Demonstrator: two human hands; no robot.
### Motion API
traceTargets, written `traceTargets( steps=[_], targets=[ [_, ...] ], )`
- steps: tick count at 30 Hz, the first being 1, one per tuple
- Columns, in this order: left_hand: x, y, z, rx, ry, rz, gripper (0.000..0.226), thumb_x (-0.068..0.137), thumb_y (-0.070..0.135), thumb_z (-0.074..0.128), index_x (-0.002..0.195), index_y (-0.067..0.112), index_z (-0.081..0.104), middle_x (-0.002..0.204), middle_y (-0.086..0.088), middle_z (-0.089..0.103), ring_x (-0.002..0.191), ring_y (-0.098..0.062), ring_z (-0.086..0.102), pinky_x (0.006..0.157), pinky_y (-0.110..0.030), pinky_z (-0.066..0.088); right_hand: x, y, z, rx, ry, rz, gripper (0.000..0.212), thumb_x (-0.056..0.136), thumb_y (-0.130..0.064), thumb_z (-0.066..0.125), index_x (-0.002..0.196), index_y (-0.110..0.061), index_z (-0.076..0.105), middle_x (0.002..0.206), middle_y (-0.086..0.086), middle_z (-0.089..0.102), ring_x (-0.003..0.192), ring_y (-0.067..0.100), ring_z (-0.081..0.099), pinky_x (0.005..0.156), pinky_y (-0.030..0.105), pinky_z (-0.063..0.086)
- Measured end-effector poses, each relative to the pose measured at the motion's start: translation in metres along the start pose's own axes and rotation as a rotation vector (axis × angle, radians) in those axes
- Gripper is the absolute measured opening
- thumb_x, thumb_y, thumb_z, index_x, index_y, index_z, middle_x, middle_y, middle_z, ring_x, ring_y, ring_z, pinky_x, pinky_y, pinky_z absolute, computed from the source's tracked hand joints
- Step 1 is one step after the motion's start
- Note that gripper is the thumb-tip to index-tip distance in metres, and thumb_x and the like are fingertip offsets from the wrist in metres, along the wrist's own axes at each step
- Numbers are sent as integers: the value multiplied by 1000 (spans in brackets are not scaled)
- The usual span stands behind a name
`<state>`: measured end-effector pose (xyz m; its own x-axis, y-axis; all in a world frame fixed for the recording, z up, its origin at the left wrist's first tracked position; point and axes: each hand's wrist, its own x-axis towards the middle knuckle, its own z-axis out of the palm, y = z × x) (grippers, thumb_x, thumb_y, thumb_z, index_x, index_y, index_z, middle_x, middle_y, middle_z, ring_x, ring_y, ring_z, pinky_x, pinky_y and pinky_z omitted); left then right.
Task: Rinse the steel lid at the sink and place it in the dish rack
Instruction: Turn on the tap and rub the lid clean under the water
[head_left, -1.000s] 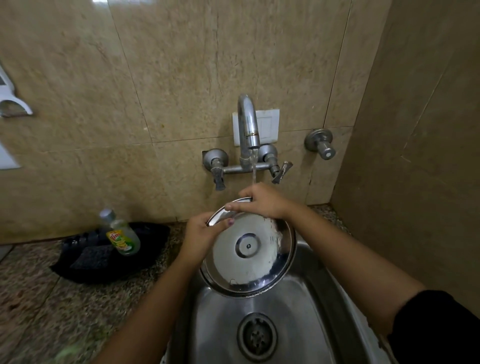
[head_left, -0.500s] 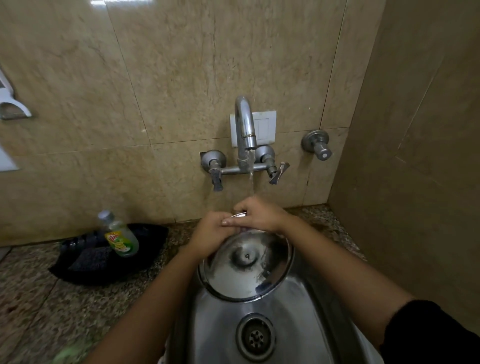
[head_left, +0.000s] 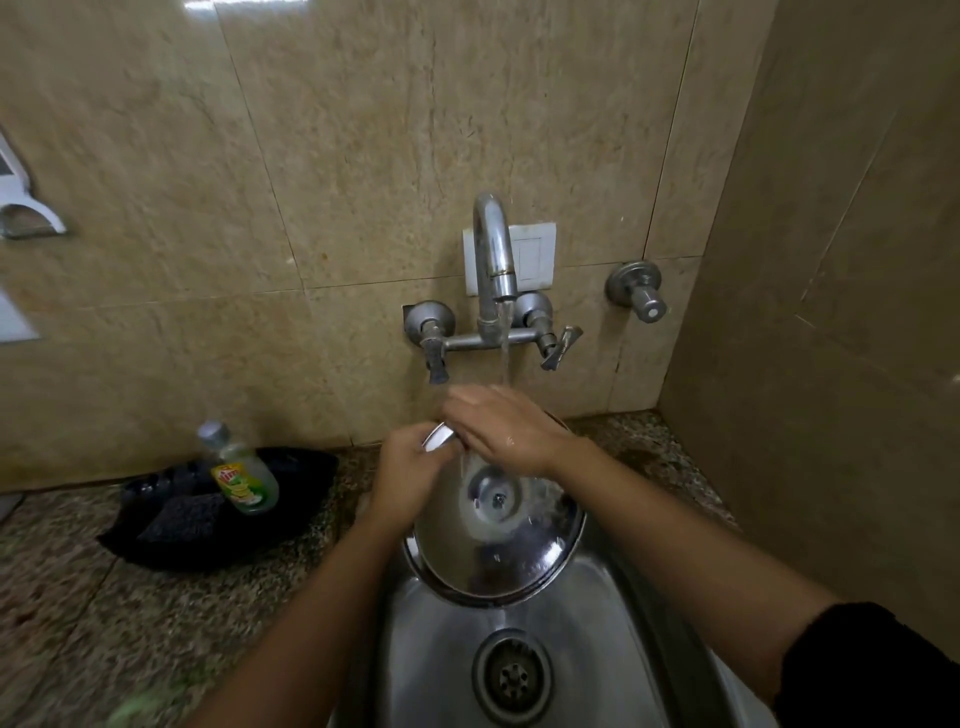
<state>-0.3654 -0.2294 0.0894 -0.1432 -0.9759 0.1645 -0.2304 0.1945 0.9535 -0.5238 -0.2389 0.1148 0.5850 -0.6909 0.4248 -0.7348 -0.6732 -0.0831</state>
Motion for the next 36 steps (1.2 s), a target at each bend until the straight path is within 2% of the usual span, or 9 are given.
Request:
traceTargets(
  steps=[2, 7, 10, 15, 21, 24, 26, 29, 36],
  targets=[
    [-4, -2, 1, -50, 43, -1, 16, 80, 7, 72, 66, 16, 69, 56, 12, 65, 57, 0, 55, 56, -21, 46, -1, 2, 1, -16, 35, -3, 15, 98, -18, 44, 97, -12, 58, 93, 5, 54, 82, 17, 48, 69, 33, 39],
    [-13, -10, -10, -310, 189, -128, 7, 81, 11, 72, 81, 5, 73, 83, -20, 73, 72, -25, 66, 69, -36, 54, -23, 35, 0, 473, 279, 506, 21, 101, -18, 40, 99, -13, 60, 96, -1, 54, 89, 14, 53, 81, 33, 46],
    [-6, -2, -12, -198, -1, -152, 10, 80, 8, 72, 87, 1, 73, 87, -21, 73, 78, -29, 68, 75, -39, 55, -18, 28, -1, 425, 202, 470, 19, 100, -20, 41, 96, -15, 59, 92, -3, 52, 87, 14, 51, 78, 31, 42],
    [6, 15, -12, 29, -225, -151, 9, 82, 17, 71, 79, 8, 71, 76, -11, 70, 64, -17, 63, 56, -22, 47, 1, 0, -6, 143, -39, 153, 23, 97, -31, 48, 93, -15, 64, 88, -10, 49, 81, 7, 48, 66, 24, 38],
    [-7, -7, -11, -274, 14, -223, 15, 82, 14, 71, 88, 1, 74, 88, -23, 74, 78, -32, 69, 74, -40, 56, -24, 34, 1, 741, 200, 548, 21, 93, -26, 59, 76, -14, 61, 73, 8, 60, 71, 21, 58, 70, 35, 47],
    [-4, -9, -13, -266, -153, -279, 20, 80, 18, 73, 93, 3, 74, 92, -22, 74, 85, -38, 71, 81, -45, 56, -23, 33, 3, 732, 158, 565, 26, 92, -30, 61, 74, -11, 60, 67, 0, 55, 64, 12, 52, 66, 34, 45],
    [-1, -1, -11, -141, -276, -254, 17, 81, 19, 72, 96, 11, 74, 90, -13, 77, 83, -26, 74, 75, -33, 58, -14, 24, 2, 674, 45, 472, 29, 88, -35, 64, 78, -8, 65, 70, 2, 60, 65, 10, 54, 66, 37, 48],
    [4, 2, -8, -63, -293, -215, 18, 84, 22, 70, 96, 10, 75, 91, -13, 76, 84, -25, 73, 77, -34, 56, -2, 20, 5, 623, -43, 404, 29, 83, -43, 68, 76, -15, 69, 65, -4, 61, 59, 7, 53, 60, 34, 46],
    [-13, -14, -19, -432, -67, -380, 21, 87, 23, 66, 97, 6, 73, 94, -16, 76, 85, -33, 72, 80, -43, 57, -31, 56, 6, 786, 292, 724, 37, 86, -37, 67, 64, -8, 57, 59, 7, 51, 58, 17, 49, 64, 34, 45]
  ],
)
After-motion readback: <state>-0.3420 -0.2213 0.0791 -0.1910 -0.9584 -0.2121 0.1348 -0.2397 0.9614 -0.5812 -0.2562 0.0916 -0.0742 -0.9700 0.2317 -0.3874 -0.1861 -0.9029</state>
